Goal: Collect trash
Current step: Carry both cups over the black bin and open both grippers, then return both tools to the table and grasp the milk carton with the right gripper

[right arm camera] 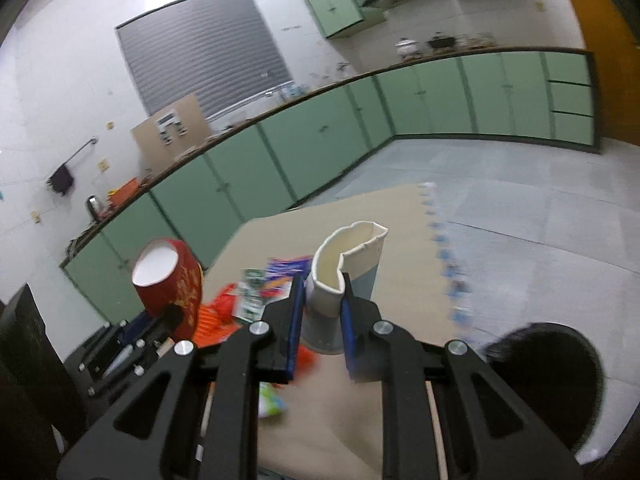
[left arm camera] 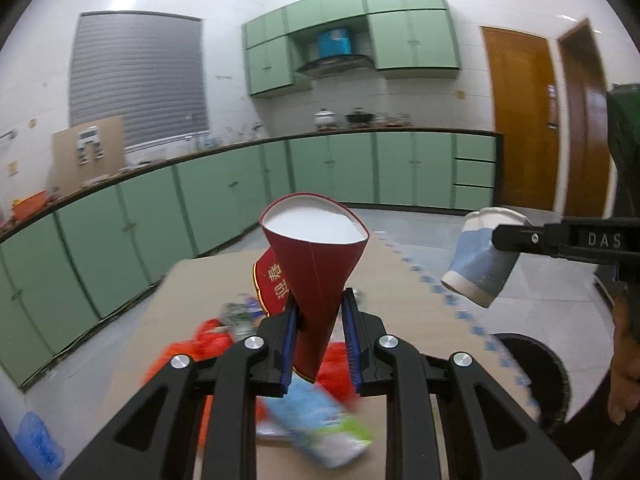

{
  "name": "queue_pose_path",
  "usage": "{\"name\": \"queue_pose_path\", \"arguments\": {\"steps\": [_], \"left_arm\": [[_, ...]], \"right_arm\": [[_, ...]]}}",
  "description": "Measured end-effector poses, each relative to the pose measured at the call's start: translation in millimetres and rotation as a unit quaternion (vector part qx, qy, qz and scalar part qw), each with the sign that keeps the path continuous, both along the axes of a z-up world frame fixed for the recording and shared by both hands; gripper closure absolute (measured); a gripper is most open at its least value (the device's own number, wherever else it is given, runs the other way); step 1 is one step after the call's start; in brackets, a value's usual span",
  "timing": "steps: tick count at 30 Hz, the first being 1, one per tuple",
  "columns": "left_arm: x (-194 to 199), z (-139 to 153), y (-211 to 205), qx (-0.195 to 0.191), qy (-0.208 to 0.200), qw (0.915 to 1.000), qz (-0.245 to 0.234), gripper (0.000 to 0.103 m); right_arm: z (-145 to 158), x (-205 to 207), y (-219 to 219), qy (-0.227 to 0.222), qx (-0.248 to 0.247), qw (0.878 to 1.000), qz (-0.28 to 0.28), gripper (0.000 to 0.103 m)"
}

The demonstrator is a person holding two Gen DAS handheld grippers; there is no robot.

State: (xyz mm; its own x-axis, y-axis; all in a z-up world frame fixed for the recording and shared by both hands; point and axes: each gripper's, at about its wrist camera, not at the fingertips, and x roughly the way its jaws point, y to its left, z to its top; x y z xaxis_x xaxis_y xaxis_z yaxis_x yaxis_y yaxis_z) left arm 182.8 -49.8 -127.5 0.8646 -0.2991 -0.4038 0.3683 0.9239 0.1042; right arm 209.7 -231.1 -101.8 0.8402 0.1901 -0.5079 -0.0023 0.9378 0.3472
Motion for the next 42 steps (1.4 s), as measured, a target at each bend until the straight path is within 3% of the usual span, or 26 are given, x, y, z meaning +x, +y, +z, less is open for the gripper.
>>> {"name": "queue_pose_path", "arguments": {"steps": [6, 11, 17, 20, 22, 27, 29, 35, 39, 42], "left_arm": [[-11, -7, -82, -0.011, 0.023, 0.9958, -0.088, 0.082], [-12, -28, -161, -0.019, 0.067, 0.9840, -0.164, 0.082], [-1, -76, -237, -0.004, 0.135, 0.9663, -0.219, 0.081], [2, -105, -268, 0.017, 0.161, 0.9597, -0.230, 0.080], [4, -121, -282, 0.027, 0.181, 0.9545, -0.235, 0.073], [20, -144, -297, 0.044, 0.199, 0.9492, -0.240, 0.069], [21, -148, -297, 0.045, 0.200, 0.9495, -0.237, 0.064], [19, -145, -291, 0.042, 0.202, 0.9524, -0.225, 0.064], [18, -130, -272, 0.036, 0.193, 0.9582, -0.208, 0.054], [15, -109, -235, 0.026, 0.174, 0.9690, -0.173, 0.047]], "right_arm": [[-34, -44, -86, 0.038, -0.027, 0.996, -0.082, 0.087], [-82, -66, -149, 0.087, -0.029, 0.986, -0.141, 0.087], [-147, -61, -192, 0.154, -0.015, 0.974, -0.168, 0.086], [-170, -56, -207, 0.180, 0.002, 0.967, -0.181, 0.079], [-179, -53, -217, 0.194, 0.008, 0.962, -0.193, 0.076], [-189, -59, -238, 0.206, 0.034, 0.954, -0.217, 0.074], [-193, -55, -243, 0.211, 0.041, 0.953, -0.213, 0.069], [-188, -52, -243, 0.213, 0.046, 0.953, -0.209, 0.068], [-166, -59, -243, 0.181, 0.032, 0.959, -0.217, 0.065], [-148, -61, -228, 0.155, 0.019, 0.967, -0.202, 0.065]]}}
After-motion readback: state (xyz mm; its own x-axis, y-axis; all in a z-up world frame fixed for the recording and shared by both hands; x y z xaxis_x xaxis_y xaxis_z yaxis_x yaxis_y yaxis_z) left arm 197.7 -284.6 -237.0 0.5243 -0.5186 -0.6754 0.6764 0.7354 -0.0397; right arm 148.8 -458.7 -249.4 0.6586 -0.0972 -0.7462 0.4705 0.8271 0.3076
